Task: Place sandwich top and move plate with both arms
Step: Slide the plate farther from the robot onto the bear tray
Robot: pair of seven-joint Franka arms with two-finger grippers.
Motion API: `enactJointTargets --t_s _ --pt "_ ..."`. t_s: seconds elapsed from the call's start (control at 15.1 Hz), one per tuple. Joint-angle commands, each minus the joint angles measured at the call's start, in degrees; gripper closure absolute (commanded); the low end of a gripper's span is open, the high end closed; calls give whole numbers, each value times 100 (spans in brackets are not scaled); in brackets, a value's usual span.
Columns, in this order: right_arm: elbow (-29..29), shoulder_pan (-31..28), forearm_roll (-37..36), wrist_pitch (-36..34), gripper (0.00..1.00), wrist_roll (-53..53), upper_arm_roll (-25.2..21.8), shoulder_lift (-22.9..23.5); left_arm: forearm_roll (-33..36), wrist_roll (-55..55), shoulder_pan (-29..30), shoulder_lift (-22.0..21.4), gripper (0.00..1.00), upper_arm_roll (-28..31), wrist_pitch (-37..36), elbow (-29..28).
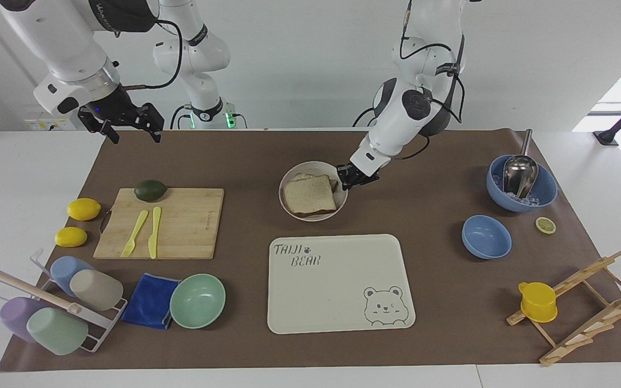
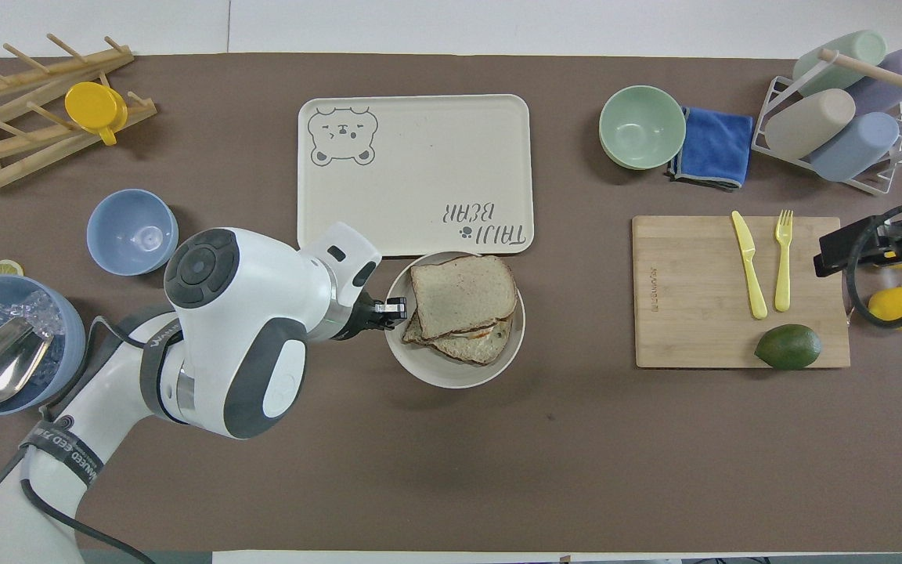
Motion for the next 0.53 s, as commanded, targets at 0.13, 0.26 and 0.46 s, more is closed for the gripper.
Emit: enactJointTargets --t_s 0.13,0.26,0.46 --pt "-88 -31 49 44 0 -117 15 -96 -161 146 394 574 100 -10 -280 1023" --pt "-88 -40 49 52 0 -117 15 -96 -161 137 517 1083 100 -2 -482 1699" --pt "-97 -40 49 52 0 -109 15 -96 -144 137 755 1751 100 -1 -597 2456"
